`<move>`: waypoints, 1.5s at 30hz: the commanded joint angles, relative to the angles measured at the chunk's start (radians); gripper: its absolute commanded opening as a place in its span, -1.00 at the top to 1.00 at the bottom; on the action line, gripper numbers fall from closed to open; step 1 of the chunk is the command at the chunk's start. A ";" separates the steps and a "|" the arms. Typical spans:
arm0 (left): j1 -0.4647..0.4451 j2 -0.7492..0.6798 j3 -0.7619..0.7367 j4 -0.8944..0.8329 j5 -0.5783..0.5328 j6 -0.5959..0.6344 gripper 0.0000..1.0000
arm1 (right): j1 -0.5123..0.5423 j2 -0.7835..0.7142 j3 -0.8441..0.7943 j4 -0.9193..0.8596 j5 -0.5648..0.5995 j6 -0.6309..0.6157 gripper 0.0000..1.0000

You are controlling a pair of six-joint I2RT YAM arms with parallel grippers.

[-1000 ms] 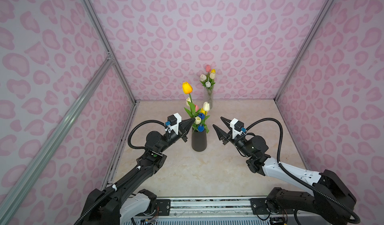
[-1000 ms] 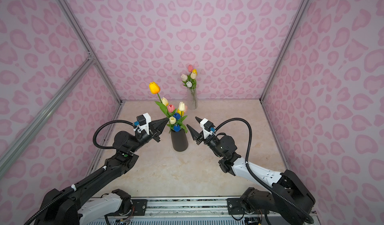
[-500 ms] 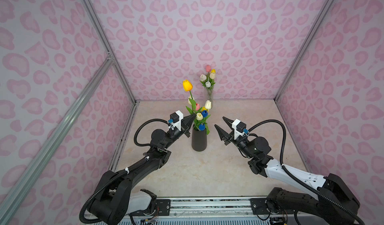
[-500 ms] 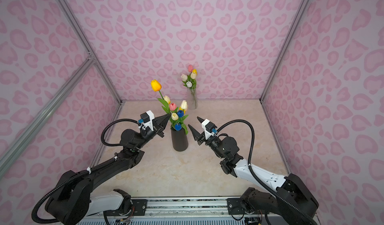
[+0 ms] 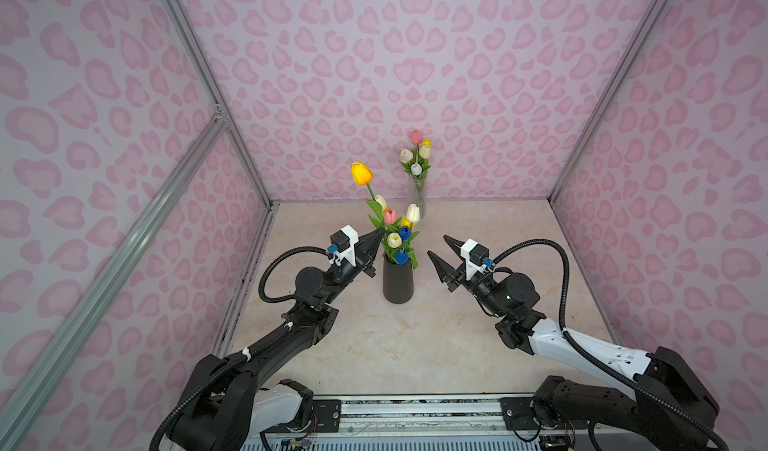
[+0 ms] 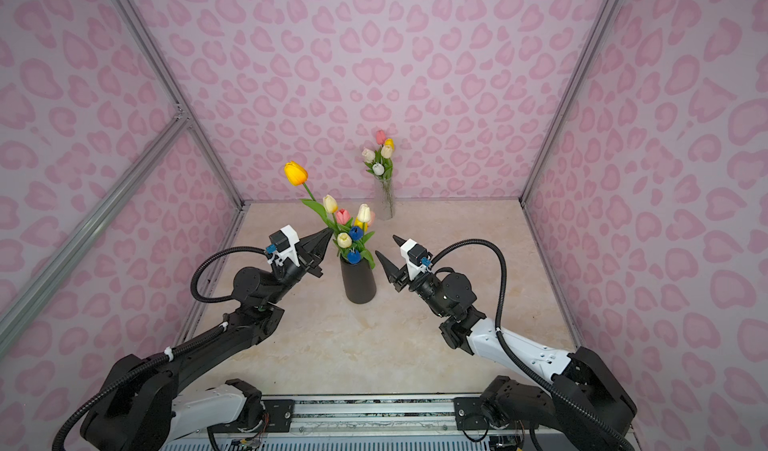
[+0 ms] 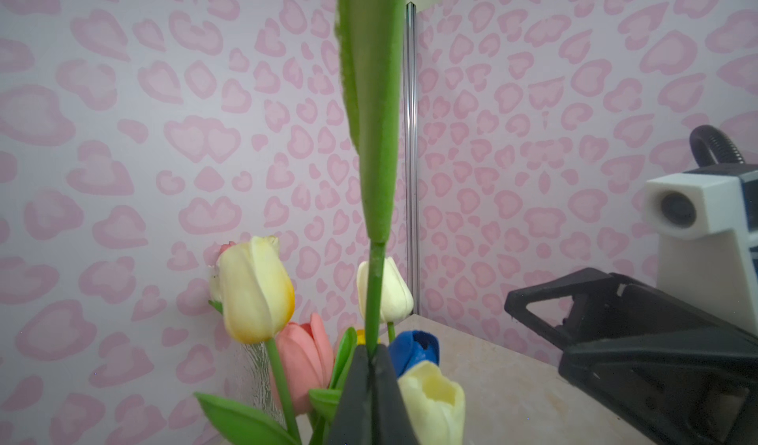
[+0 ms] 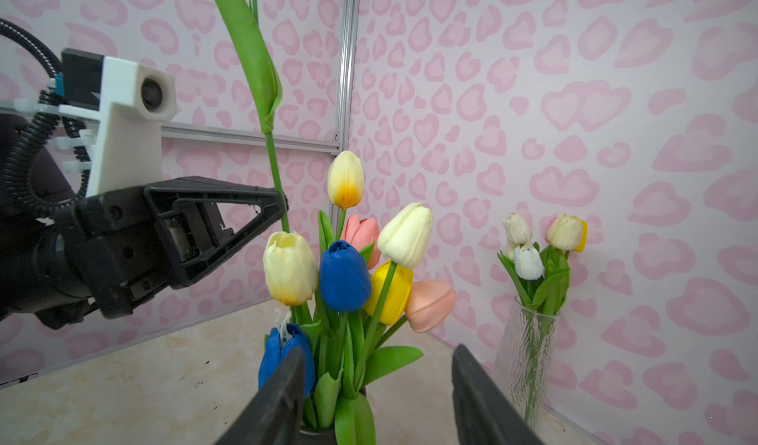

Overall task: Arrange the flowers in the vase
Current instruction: 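Lower the yellow tulip stem into the black cup with the left gripper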

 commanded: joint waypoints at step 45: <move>0.057 0.206 -0.061 0.119 0.013 -0.078 0.93 | 0.031 0.044 0.048 -0.029 -0.029 -0.040 -0.14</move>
